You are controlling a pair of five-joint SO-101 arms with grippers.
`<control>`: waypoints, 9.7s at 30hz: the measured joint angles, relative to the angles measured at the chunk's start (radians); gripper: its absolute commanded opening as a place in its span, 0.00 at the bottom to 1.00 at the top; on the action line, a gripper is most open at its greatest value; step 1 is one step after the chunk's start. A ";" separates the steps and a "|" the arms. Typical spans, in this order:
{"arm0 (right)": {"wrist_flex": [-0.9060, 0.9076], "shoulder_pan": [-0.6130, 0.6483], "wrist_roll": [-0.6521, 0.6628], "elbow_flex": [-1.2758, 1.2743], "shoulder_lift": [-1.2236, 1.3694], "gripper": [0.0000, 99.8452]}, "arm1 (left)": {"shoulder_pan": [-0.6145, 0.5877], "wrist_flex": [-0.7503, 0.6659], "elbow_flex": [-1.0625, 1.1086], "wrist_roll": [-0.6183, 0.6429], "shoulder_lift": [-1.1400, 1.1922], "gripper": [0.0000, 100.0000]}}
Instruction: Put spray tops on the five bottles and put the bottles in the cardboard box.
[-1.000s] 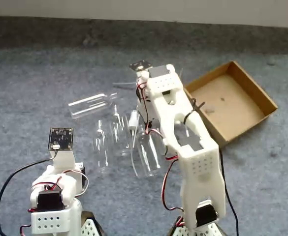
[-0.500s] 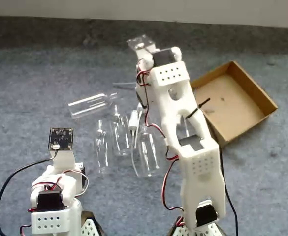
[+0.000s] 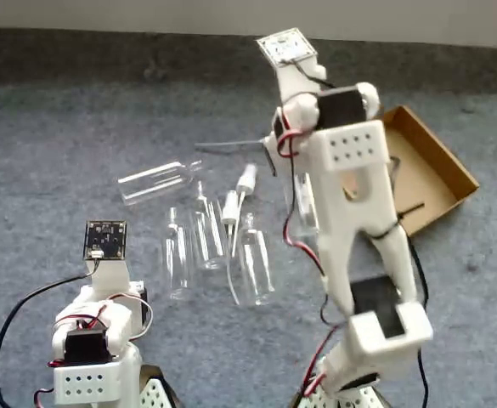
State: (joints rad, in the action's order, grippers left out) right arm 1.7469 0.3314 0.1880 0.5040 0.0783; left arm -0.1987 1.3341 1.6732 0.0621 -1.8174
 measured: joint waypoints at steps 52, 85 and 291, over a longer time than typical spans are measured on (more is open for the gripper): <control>-0.632 -0.356 0.106 -1.769 -1.869 0.07 | -0.012 -0.089 -0.454 -0.724 0.164 0.01; -0.786 -0.373 -0.051 -2.062 -1.872 0.07 | 0.459 -0.075 -1.722 -0.580 1.942 0.14; -1.057 0.278 -0.051 -2.128 -1.864 0.07 | 0.514 0.425 -2.134 -0.327 1.303 0.02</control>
State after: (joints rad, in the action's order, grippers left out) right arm 0.6897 0.6091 0.1373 -1.6241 -1.7860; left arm 0.3153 1.7591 -0.4611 -0.2647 -0.5148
